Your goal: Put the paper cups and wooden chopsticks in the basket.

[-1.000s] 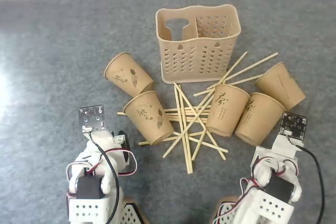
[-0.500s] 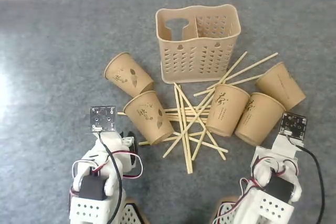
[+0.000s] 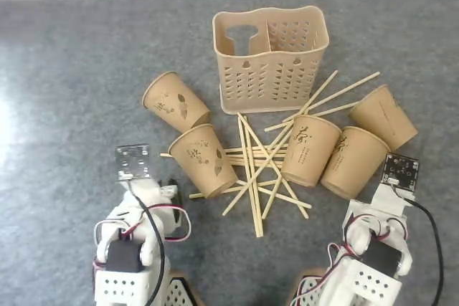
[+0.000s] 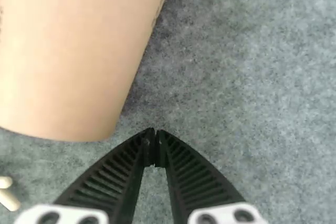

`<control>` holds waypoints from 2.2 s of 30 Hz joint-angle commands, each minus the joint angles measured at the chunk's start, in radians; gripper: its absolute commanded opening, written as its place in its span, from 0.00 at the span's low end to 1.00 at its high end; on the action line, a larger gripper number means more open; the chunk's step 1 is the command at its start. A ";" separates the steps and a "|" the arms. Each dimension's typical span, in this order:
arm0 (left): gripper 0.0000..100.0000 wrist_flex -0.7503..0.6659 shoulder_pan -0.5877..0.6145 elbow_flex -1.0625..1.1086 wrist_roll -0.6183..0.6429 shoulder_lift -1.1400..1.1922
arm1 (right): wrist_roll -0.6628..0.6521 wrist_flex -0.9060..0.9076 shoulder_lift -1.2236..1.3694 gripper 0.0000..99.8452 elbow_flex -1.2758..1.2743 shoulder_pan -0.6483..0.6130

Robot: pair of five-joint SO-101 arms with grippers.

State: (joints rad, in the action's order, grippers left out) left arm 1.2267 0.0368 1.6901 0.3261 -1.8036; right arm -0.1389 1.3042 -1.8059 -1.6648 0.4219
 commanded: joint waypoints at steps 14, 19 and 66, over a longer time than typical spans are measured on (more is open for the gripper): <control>0.07 -0.146 0.183 -0.039 0.008 -0.018 | -0.129 -0.081 -0.008 0.01 0.175 0.068; 0.07 -0.167 0.155 -0.013 -0.034 -0.017 | -0.270 -0.082 -0.008 0.01 0.210 0.062; 0.07 -0.147 0.241 -0.005 -0.342 -0.017 | 0.012 0.288 1.495 0.11 1.683 -0.131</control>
State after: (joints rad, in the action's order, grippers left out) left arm 1.0825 0.2746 1.6886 -0.0069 -1.8036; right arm -0.1435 1.5712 -0.4465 -0.0844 0.2762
